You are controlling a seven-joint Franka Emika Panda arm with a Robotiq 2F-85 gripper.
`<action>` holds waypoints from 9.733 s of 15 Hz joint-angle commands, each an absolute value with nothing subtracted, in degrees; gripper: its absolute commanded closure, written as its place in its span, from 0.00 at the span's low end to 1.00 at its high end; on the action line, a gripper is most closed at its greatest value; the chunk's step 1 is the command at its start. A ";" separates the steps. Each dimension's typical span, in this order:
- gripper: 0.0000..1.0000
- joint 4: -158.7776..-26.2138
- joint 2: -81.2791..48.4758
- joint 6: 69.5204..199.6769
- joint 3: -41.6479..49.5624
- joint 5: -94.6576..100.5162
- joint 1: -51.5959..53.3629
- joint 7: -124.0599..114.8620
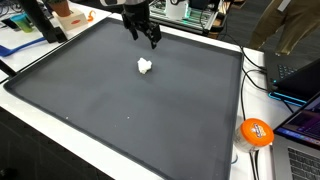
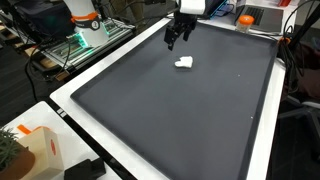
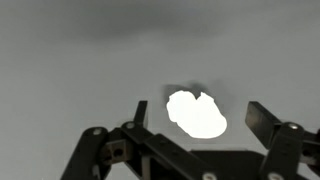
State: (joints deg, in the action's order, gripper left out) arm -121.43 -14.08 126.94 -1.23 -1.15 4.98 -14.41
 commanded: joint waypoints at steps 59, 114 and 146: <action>0.00 -137.18 -9.55 181.56 -21.85 -71.48 -4.90 52.43; 0.00 -145.79 -3.84 164.24 -8.29 -93.62 -1.83 103.38; 0.00 -138.72 1.63 148.32 -2.05 -0.25 4.63 -6.93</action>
State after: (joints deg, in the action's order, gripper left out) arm -139.04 3.83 144.72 -0.19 -5.49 6.34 4.27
